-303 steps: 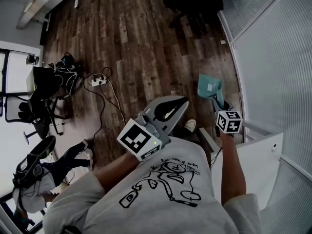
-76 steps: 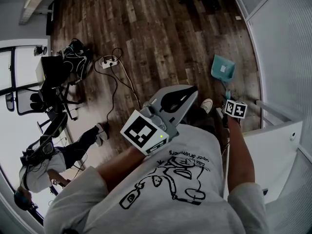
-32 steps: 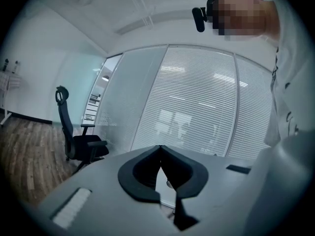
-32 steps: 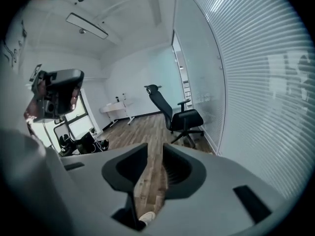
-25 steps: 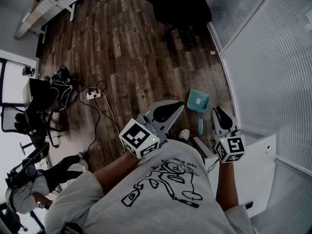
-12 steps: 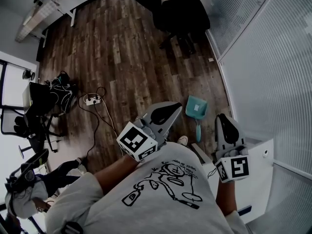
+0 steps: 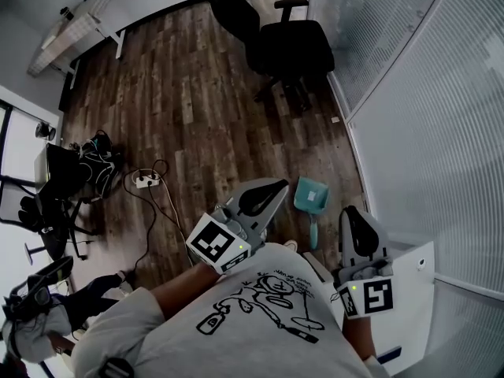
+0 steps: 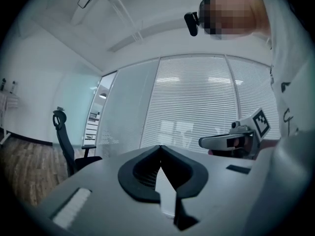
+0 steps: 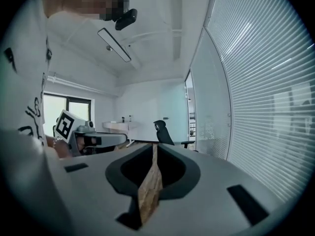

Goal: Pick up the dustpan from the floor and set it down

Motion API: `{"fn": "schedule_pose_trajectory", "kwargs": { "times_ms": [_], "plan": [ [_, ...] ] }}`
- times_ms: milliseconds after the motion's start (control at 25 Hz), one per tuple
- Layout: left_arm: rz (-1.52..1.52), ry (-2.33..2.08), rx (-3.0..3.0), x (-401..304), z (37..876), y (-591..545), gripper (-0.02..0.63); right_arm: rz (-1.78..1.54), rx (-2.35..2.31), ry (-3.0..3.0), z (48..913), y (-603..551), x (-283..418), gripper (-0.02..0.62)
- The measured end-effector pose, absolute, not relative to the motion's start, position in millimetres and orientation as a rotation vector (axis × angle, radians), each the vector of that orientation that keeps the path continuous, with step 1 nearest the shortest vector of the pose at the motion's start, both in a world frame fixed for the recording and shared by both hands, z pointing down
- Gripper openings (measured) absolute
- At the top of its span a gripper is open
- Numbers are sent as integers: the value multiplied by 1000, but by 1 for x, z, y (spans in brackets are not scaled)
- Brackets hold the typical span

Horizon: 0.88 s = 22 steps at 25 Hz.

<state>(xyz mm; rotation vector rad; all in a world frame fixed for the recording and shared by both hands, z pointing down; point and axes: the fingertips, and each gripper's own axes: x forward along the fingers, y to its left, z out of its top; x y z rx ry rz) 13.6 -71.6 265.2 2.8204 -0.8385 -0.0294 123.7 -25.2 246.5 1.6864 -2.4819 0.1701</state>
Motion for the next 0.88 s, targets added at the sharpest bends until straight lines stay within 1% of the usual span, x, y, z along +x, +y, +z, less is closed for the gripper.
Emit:
{"fn": "schedule_pose_trajectory", "kwargs": {
  "times_ms": [280,880],
  "plan": [
    [-46,-844,2837,12,254,-68,2,114,1668,-2507,227,-21,113,20],
    [-47,-830,2839,8,255,-53,2,110,1639,-2506,230,-15,107,18]
  ]
}}
